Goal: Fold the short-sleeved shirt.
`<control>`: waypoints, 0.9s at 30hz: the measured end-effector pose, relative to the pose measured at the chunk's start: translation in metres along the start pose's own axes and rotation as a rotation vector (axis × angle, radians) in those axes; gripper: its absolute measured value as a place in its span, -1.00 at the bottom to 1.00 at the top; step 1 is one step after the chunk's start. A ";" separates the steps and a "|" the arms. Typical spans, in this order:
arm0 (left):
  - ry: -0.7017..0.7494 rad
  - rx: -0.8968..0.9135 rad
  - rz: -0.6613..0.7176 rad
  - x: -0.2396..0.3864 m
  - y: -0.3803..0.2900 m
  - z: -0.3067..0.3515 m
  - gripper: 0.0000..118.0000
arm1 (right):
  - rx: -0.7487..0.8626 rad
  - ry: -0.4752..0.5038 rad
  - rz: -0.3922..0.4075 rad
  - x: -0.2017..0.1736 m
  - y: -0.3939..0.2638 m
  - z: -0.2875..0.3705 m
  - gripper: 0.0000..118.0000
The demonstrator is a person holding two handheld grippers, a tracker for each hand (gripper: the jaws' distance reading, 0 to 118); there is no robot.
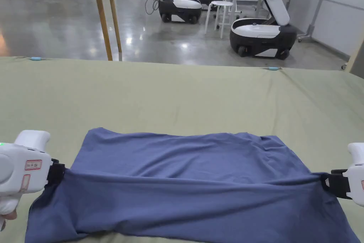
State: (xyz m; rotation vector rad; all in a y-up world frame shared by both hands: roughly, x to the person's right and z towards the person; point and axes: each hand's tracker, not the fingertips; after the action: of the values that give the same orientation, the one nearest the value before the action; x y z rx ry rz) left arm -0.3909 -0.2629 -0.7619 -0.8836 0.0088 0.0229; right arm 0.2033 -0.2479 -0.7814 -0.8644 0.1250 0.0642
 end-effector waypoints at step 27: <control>-0.018 -0.121 0.139 -0.013 -0.087 0.019 0.93 | 0.016 -0.031 -0.069 0.011 -0.107 0.061 -0.99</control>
State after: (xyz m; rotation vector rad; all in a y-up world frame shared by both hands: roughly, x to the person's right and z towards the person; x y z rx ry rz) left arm -0.4020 -0.3038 -0.6824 -1.0027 0.0526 0.1621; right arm 0.2302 -0.2709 -0.6633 -0.8511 0.0662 0.0119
